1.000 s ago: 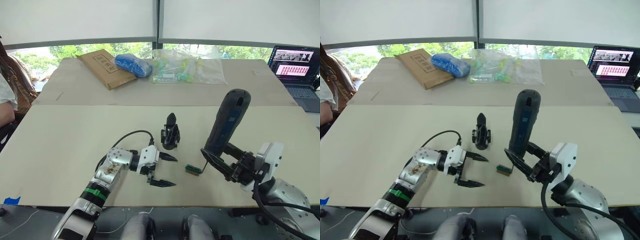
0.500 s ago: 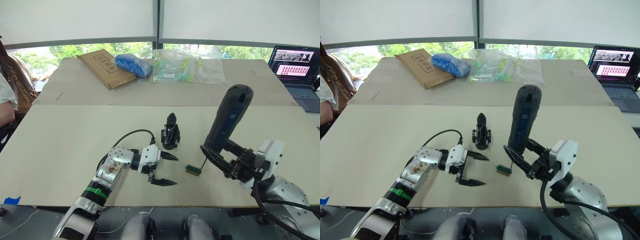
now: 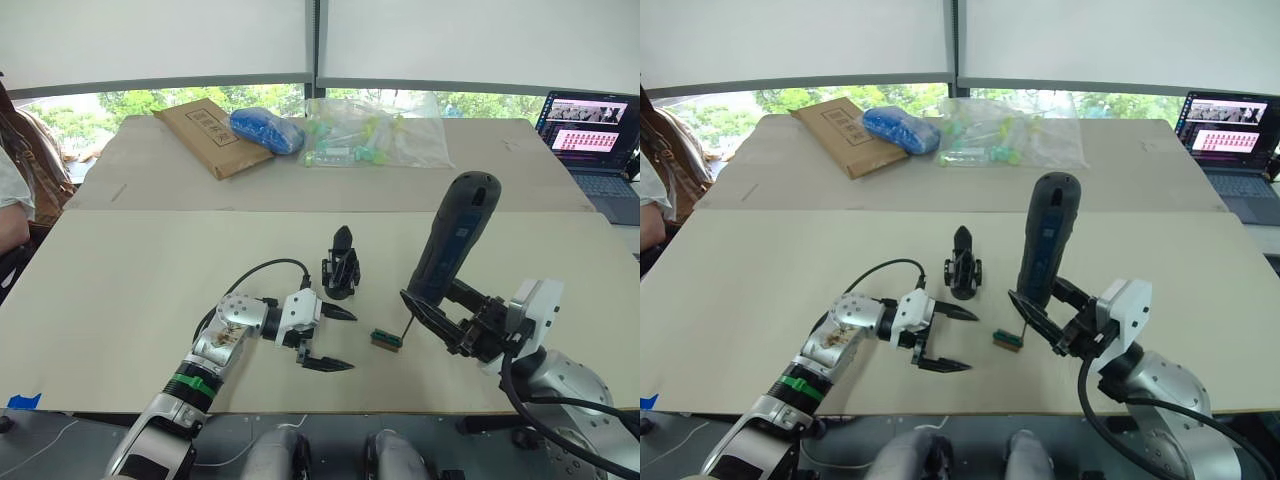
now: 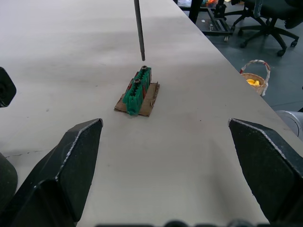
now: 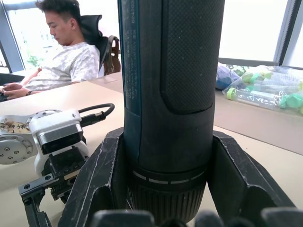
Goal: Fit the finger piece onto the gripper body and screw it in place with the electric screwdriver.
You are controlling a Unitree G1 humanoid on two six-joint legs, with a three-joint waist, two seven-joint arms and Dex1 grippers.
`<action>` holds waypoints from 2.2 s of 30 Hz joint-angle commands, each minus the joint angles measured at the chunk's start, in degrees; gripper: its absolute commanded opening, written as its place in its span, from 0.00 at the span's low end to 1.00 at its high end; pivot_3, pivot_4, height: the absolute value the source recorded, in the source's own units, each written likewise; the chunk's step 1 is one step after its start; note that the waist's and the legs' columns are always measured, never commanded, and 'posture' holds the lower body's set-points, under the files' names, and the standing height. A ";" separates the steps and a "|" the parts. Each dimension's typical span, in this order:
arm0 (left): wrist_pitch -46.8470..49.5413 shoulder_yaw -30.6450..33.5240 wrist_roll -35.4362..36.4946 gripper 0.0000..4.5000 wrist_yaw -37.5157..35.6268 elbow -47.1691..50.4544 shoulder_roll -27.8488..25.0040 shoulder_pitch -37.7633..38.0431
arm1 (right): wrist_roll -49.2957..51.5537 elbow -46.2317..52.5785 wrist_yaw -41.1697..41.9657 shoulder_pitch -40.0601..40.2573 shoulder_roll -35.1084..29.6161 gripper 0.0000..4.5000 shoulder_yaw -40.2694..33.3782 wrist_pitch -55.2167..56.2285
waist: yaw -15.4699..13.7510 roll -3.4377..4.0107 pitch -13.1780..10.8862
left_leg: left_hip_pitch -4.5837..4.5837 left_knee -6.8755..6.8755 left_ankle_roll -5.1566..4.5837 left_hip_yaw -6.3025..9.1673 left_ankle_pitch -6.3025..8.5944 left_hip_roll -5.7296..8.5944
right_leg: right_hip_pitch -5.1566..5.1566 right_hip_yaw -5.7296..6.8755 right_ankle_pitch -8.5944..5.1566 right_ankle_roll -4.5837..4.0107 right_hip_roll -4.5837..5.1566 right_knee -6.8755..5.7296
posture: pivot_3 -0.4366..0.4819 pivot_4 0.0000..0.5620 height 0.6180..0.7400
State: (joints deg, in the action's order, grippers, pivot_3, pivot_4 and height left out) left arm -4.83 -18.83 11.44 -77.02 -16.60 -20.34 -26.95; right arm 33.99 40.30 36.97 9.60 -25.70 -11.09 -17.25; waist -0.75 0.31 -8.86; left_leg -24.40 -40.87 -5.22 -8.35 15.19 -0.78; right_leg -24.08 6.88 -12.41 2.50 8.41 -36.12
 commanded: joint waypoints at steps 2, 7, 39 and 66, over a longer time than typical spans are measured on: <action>0.18 0.16 0.36 1.00 0.28 1.28 0.40 -0.96 | 0.57 2.16 -0.06 -1.06 -0.17 0.43 -0.16 2.35 | 0.00 0.00 0.00 | 0.00 0.00 0.00 0.00 0.00 0.00 | 0.00 0.00 0.00 0.00 0.00 0.00 | 0.48 0.27 0.93; 0.22 0.14 0.31 1.00 0.33 1.41 0.48 -0.98 | 0.56 2.02 -0.02 -0.94 -0.26 0.43 0.03 2.43 | 0.00 0.00 0.00 | 0.00 0.00 0.00 0.00 0.00 0.00 | 0.00 0.00 0.00 0.00 0.00 0.00 | 0.48 0.27 0.93; 0.41 0.19 0.30 1.00 0.73 1.54 0.61 -1.23 | 1.46 1.52 -0.67 -2.14 -1.35 0.43 -0.77 1.54 | -0.01 0.00 0.00 | 0.00 0.00 0.00 0.00 0.00 0.00 | 0.00 0.00 0.00 0.00 0.00 0.01 | 0.48 0.27 0.93; 0.23 0.06 0.34 1.00 0.86 1.19 0.87 -1.51 | 1.77 1.22 -0.97 -1.81 -2.19 0.43 -0.51 1.84 | 0.00 0.00 0.00 | 0.00 0.00 0.00 0.00 0.00 0.00 | 0.00 0.00 0.00 0.00 0.00 0.00 | 0.48 0.27 0.93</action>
State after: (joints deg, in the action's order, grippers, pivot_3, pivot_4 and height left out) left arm -4.60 -18.85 11.39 -76.05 -16.57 -19.82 -27.43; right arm 34.88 39.77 36.09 8.83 -27.86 -10.51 -17.26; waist -0.75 0.31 -8.86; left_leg -24.40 -40.87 -5.22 -8.35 15.19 -0.77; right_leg -24.08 6.88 -12.41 2.50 8.41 -36.12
